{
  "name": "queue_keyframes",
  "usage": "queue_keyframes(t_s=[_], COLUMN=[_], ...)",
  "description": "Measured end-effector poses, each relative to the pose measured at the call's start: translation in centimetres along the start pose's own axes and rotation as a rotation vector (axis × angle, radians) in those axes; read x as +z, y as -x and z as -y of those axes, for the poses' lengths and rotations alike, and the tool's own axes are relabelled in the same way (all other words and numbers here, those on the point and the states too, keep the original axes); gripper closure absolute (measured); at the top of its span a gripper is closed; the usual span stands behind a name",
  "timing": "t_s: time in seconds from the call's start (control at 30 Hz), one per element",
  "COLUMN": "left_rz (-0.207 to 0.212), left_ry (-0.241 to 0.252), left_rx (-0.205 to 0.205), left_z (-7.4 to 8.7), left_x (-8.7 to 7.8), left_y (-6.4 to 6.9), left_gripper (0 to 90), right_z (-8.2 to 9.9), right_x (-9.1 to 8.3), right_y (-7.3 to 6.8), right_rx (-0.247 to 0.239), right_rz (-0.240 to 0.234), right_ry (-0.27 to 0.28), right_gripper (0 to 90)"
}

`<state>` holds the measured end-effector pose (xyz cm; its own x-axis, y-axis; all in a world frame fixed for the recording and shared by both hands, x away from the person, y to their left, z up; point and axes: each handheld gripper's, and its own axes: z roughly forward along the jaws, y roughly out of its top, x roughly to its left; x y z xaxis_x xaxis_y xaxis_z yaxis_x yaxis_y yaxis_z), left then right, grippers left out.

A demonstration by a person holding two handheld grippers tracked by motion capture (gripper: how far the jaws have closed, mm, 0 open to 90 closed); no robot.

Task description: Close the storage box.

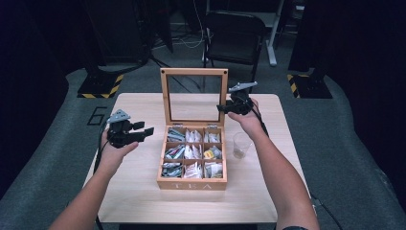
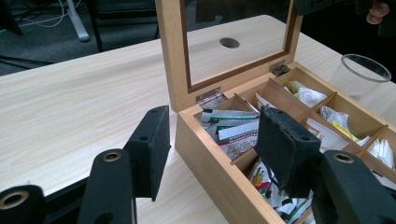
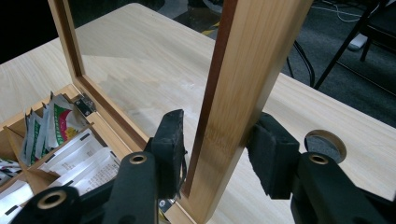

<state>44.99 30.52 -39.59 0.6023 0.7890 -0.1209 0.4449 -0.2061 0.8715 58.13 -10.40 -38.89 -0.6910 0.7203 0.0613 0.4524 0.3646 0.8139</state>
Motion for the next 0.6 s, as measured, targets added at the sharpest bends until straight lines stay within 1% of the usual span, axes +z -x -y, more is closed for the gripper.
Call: queue_keyframes(t_s=[0.07, 0.13, 0.17, 0.23, 0.33, 0.4, 0.43, 0.57, 0.6], left_rz=[0.001, 0.001, 0.0, -0.002, 0.001, -0.004, -0.002, 0.003, 0.004], left_ry=[-0.003, -0.002, -0.003, -0.002, -0.006, 0.003, -0.001, -0.002, -0.004], left_rx=[-0.002, -0.007, -0.004, -0.009, -0.009, -0.009, -0.007, -0.01, -0.004], left_z=[0.06, 0.11, 0.14, 0.22, 0.23, 0.24, 0.21, 0.14, 0.1], left_x=[-0.04, -0.04, -0.03, 0.03, 0.03, 0.1, 0.12, 0.3, 0.35], left_y=[-0.03, -0.03, -0.08, -0.07, -0.09, -0.09, -0.1, 0.1, 0.12], left_gripper=[44.3, 44.3, 44.3, 44.3, 44.3, 44.3, 44.3, 44.3, 44.3], right_z=[-0.06, -0.04, -0.04, -0.04, -0.05, -0.05, -0.04, -0.01, -0.01], right_x=[0.02, 0.04, 0.04, 0.02, -0.2, -0.4, -0.51, -0.73, -0.74], right_y=[-0.01, -0.03, -0.03, -0.04, -0.06, -0.02, -0.02, -0.13, -0.14], right_rx=[0.003, 0.017, 0.017, 0.016, 0.031, 0.03, 0.04, 0.041, 0.036], right_rz=[0.001, -0.002, -0.002, -0.001, -0.007, -0.011, -0.013, -0.011, -0.011], right_ry=[-0.001, 0.001, 0.001, 0.0, -0.001, 0.001, 0.0, -0.003, 0.0], right_gripper=[56.2, 56.0, 56.0, 56.6, 58.6, 61.6, 62.9, 64.2, 64.6])
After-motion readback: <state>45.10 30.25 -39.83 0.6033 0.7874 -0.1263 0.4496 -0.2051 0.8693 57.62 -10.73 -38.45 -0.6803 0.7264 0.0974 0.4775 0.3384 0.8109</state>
